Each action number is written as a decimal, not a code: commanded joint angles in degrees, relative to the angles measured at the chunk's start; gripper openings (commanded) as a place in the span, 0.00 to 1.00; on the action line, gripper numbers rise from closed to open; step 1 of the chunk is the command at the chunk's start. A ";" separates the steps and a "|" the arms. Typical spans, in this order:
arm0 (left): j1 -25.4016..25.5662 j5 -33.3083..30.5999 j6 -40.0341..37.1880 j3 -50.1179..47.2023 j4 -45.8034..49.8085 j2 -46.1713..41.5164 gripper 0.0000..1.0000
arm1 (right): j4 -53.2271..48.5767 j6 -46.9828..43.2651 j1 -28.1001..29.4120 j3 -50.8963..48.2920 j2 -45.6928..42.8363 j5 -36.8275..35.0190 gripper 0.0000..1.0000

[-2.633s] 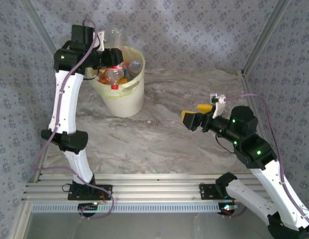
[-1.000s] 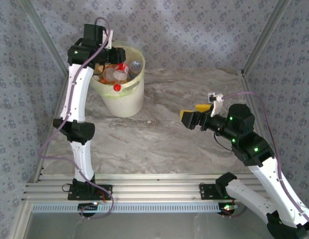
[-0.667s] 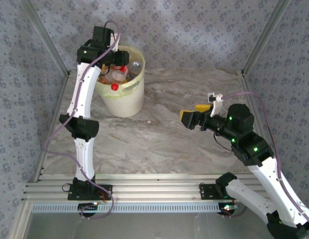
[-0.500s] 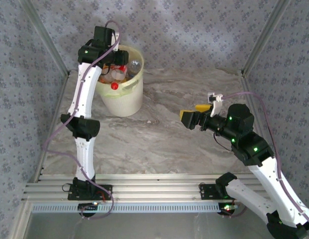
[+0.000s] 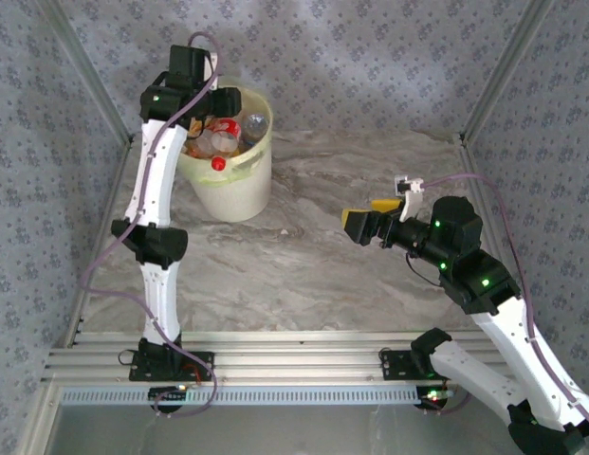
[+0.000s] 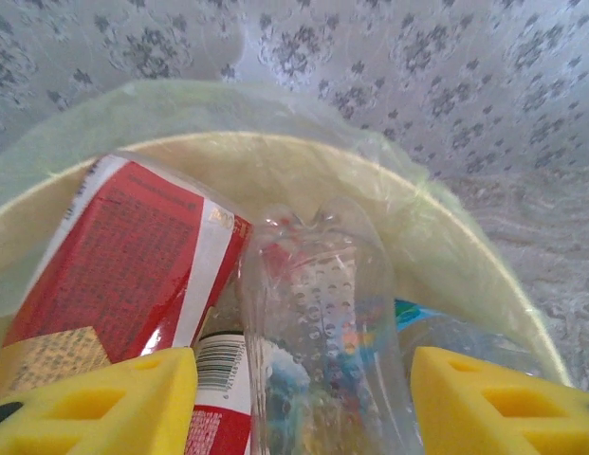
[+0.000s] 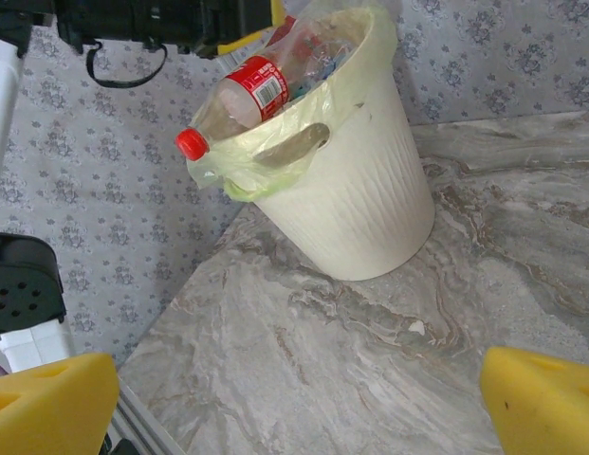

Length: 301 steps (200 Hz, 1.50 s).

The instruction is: Put the plastic bottles in the bin

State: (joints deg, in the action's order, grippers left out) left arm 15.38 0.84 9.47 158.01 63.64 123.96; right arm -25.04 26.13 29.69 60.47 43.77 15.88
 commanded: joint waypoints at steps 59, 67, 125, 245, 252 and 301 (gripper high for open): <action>2.85 0.11 0.22 -6.37 5.00 -15.89 0.67 | 1.74 0.88 -0.31 -0.80 -0.98 1.27 1.00; 3.81 -0.98 0.03 -11.26 3.84 -18.83 0.67 | 1.89 0.88 -0.32 -1.02 -1.11 1.37 1.00; 6.24 -2.34 3.84 -45.54 -5.62 -39.69 0.66 | 1.50 0.92 -0.33 -0.92 -1.05 1.53 1.00; 6.86 -0.56 2.30 -82.86 -24.46 -69.37 1.00 | -6.18 -5.75 -0.95 -1.18 -2.26 -11.19 1.00; 6.86 -0.53 2.21 -83.91 -24.44 -70.03 1.00 | -6.15 -6.24 -1.10 -1.66 -2.78 -11.92 1.00; 6.86 -3.54 0.03 -92.96 -31.61 -74.82 1.00 | -6.26 -10.20 -2.05 -4.62 -3.79 -18.29 1.00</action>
State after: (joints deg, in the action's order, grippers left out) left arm 21.93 -0.05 11.44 67.83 36.88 50.85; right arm -29.89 19.11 28.21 57.25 39.88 3.38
